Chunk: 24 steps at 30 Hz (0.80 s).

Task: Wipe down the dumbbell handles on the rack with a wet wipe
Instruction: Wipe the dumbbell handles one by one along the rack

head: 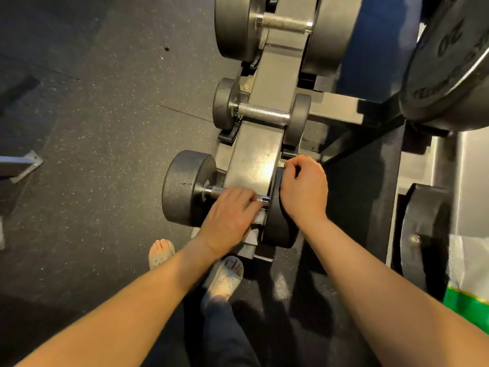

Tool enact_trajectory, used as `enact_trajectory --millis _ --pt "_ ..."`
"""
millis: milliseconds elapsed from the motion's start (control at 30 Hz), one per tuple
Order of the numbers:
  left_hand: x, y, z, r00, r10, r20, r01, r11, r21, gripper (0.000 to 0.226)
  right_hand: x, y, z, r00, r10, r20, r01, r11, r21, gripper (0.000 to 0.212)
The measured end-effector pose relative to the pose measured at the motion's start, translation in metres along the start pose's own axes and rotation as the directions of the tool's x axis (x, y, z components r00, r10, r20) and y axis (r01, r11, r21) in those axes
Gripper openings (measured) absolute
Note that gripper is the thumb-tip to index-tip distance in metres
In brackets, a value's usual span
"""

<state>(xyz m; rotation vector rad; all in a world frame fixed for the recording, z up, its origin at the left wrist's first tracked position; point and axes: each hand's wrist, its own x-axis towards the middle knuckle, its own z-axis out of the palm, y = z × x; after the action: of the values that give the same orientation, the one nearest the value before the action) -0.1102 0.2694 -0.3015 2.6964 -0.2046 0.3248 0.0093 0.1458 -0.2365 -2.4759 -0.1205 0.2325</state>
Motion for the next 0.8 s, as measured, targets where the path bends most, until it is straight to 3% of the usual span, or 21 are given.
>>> enact_trajectory --millis 67,167,300,367,467,500,533,600,700,733,800 --pt "-0.005 0.000 -0.001 0.999 -0.050 0.016 0.051 0.998 -0.024 0.026 0.000 -0.001 0.000 1.000 -0.009 -0.005 0.009 1.000 -0.003 0.019" --pt "-0.023 0.016 -0.001 0.955 -0.295 0.001 0.290 0.937 -0.197 0.022 0.000 0.000 0.001 1.000 -0.002 0.001 0.002 1.000 0.004 0.019" --pt "-0.040 0.040 0.008 0.756 -0.637 0.151 0.647 0.691 -0.322 0.046 0.001 -0.001 0.000 1.000 0.010 0.008 -0.010 1.000 0.005 0.020" --pt "-0.041 0.040 0.014 0.687 -0.695 0.214 0.723 0.623 -0.298 0.047 0.001 -0.002 0.000 1.000 0.014 0.011 -0.014 1.000 0.002 0.020" --pt "-0.038 0.035 0.018 0.655 -0.713 0.252 0.756 0.607 -0.247 0.028 0.000 -0.003 -0.002 1.000 0.011 0.005 -0.011 1.000 0.005 0.021" --pt "-0.036 0.035 0.016 0.616 -0.740 0.270 0.786 0.551 -0.281 0.021 0.000 -0.003 -0.002 1.000 0.011 0.004 -0.011 1.000 0.003 0.021" --pt "-0.033 0.035 0.011 0.553 -0.780 0.294 0.820 0.447 -0.356 0.014 0.000 -0.002 -0.002 1.000 0.012 0.004 -0.012 1.000 0.003 0.021" --pt "-0.027 0.037 -0.001 0.402 -0.836 0.373 0.815 0.141 -0.563 0.003 -0.001 -0.002 -0.001 1.000 0.009 0.007 -0.009 1.000 0.004 0.021" --pt "-0.009 0.048 -0.011 0.217 -0.724 0.655 0.553 -0.461 -0.694 0.011 0.000 -0.001 0.000 1.000 -0.002 0.000 0.002 1.000 0.005 0.020" --pt "-0.001 0.051 -0.011 0.193 -0.676 0.711 0.493 -0.560 -0.666 0.015 -0.001 -0.001 0.000 1.000 -0.006 -0.005 0.006 1.000 0.003 0.020" --pt "0.016 0.060 -0.003 0.142 -0.646 0.750 0.472 -0.622 -0.624 0.016 -0.001 -0.001 0.001 1.000 -0.016 -0.014 0.016 1.000 -0.005 0.021"
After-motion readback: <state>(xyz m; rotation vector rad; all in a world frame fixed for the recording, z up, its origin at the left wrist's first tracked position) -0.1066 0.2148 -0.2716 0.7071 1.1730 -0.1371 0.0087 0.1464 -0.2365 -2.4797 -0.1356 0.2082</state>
